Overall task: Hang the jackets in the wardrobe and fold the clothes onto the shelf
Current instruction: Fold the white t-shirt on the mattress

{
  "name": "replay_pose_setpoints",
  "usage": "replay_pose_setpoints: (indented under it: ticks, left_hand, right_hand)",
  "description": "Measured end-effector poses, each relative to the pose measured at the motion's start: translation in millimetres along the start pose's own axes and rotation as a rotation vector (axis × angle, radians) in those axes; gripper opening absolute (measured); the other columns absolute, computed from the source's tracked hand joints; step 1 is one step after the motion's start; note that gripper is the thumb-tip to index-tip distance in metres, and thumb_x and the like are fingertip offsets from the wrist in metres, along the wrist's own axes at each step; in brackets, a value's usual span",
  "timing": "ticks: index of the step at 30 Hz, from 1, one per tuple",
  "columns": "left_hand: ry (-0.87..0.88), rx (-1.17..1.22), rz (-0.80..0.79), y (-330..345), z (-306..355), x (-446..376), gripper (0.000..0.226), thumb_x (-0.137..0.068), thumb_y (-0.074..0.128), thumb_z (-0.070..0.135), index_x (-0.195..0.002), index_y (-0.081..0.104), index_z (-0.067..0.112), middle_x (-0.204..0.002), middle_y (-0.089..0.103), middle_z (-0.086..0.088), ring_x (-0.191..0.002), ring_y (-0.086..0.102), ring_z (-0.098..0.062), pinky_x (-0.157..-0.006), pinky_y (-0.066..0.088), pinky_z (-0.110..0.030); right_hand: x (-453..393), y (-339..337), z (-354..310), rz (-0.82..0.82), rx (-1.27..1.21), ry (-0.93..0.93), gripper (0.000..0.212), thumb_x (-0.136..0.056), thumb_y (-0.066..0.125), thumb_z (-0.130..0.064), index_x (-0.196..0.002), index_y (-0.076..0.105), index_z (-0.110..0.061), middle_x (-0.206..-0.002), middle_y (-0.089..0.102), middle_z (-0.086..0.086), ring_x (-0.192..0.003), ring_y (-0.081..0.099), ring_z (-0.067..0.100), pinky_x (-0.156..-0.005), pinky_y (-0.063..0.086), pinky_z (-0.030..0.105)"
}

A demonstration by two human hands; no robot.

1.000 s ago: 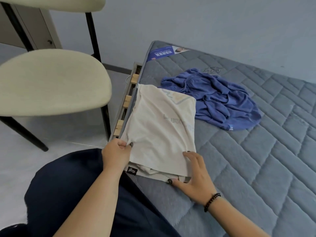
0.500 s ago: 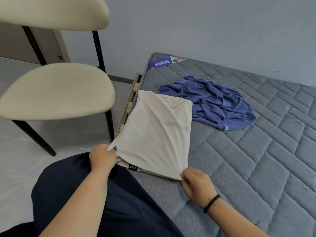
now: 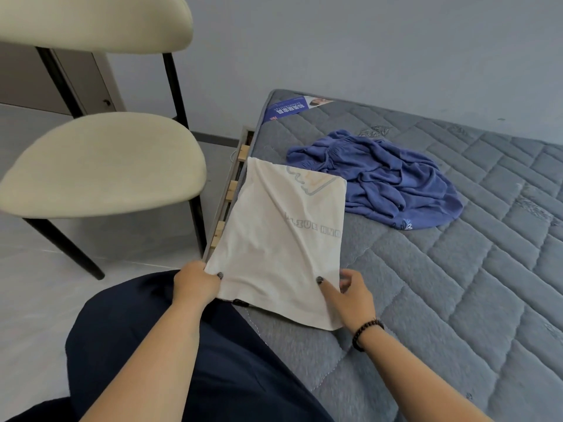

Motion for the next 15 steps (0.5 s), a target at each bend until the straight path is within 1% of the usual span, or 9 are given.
replay_pose_setpoints:
  ticks: [2,3,6,8,10,12,13,14,15]
  left_hand:
    - [-0.062,-0.114,0.005,-0.8,-4.5,-2.7,0.012,-0.087,0.053,0.005,-0.093,0.063,0.004,-0.089,0.061,-0.011,-0.071,0.052,-0.023,-0.051,0.037,-0.027]
    - [-0.093,-0.163,0.006,-1.7,-5.2,-2.4,0.014,-0.085,0.050,0.002,-0.093,0.062,0.004,-0.093,0.060,-0.013,-0.073,0.052,-0.024,-0.054,0.040,-0.029]
    - [-0.136,-0.217,-0.017,-1.6,-4.2,-3.1,0.018,-0.085,0.047,-0.003,-0.098,0.058,0.003,-0.102,0.058,-0.016,-0.075,0.051,-0.025,-0.060,0.042,-0.032]
    - [-0.139,-0.203,-0.064,1.0,-5.2,-5.4,0.018,-0.086,0.047,-0.003,-0.101,0.057,0.001,-0.098,0.057,-0.016,-0.072,0.049,-0.023,-0.055,0.040,-0.028]
    - [-0.143,-0.084,-0.117,1.5,-6.3,-3.1,0.015,-0.085,0.045,-0.003,-0.093,0.056,-0.001,-0.084,0.056,-0.013,-0.066,0.049,-0.022,-0.050,0.039,-0.025]
    - [-0.164,0.177,-0.155,-1.3,-6.7,5.1,0.020,-0.083,0.041,-0.004,-0.089,0.060,0.000,-0.076,0.060,-0.012,-0.063,0.053,-0.021,-0.052,0.039,-0.025]
    - [-0.167,0.287,-0.158,-4.3,-6.6,10.2,0.023,-0.082,0.040,-0.004,-0.087,0.062,0.002,-0.073,0.061,-0.011,-0.061,0.053,-0.020,-0.052,0.039,-0.025]
    - [-0.159,0.346,-0.153,-7.5,-6.6,14.5,0.024,-0.082,0.040,-0.003,-0.087,0.063,0.004,-0.071,0.061,-0.010,-0.059,0.053,-0.018,-0.051,0.037,-0.025]
    - [-0.147,0.370,-0.145,-10.6,-6.4,18.6,0.024,-0.082,0.040,-0.001,-0.087,0.062,0.005,-0.070,0.060,-0.008,-0.058,0.052,-0.017,-0.050,0.036,-0.025]
  right_hand:
    - [-7.1,11.0,-3.9,-0.088,0.068,0.035,0.042,-0.082,0.072,-0.037,-0.109,0.043,-0.022,-0.095,0.056,-0.008,-0.084,0.056,0.008,-0.065,0.040,0.018]
    - [-9.5,14.3,-2.8,-0.104,0.089,0.045,0.042,-0.081,0.072,-0.035,-0.108,0.043,-0.021,-0.096,0.056,-0.007,-0.086,0.055,0.010,-0.067,0.040,0.019]
    - [-11.4,15.4,1.4,-0.087,0.119,0.060,0.034,-0.082,0.072,-0.032,-0.101,0.048,-0.017,-0.096,0.059,-0.003,-0.087,0.057,0.014,-0.068,0.041,0.021]
    - [-9.5,15.1,4.1,-0.068,0.122,0.056,0.028,-0.084,0.070,-0.031,-0.096,0.051,-0.015,-0.094,0.061,0.000,-0.084,0.057,0.014,-0.063,0.040,0.021]
    - [-4.2,15.7,4.6,-0.069,0.087,0.042,0.025,-0.086,0.068,-0.032,-0.094,0.051,-0.015,-0.093,0.061,-0.001,-0.079,0.056,0.011,-0.058,0.039,0.018]
    - [4.4,17.9,4.7,-0.123,-0.005,0.046,0.026,-0.087,0.067,-0.032,-0.097,0.050,-0.015,-0.091,0.062,-0.002,-0.074,0.057,0.009,-0.055,0.041,0.019]
    - [9.6,19.1,6.1,-0.169,-0.085,0.061,0.026,-0.088,0.067,-0.030,-0.099,0.051,-0.013,-0.088,0.063,-0.001,-0.067,0.058,0.011,-0.052,0.044,0.021]
    - [15.3,19.2,8.2,-0.212,-0.168,0.077,0.024,-0.090,0.064,-0.028,-0.099,0.051,-0.010,-0.081,0.064,0.001,-0.055,0.056,0.013,-0.046,0.044,0.023]
    - [20.0,17.5,12.8,-0.243,-0.230,0.084,0.022,-0.092,0.061,-0.027,-0.096,0.052,-0.007,-0.069,0.062,0.003,-0.044,0.049,0.014,-0.039,0.040,0.024]
Point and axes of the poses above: each hand's wrist, its own x-axis away from the middle knuckle, its own y-axis out of the palm, z = x × y, the point moved 6 cm from there along -x, towards the middle knuckle
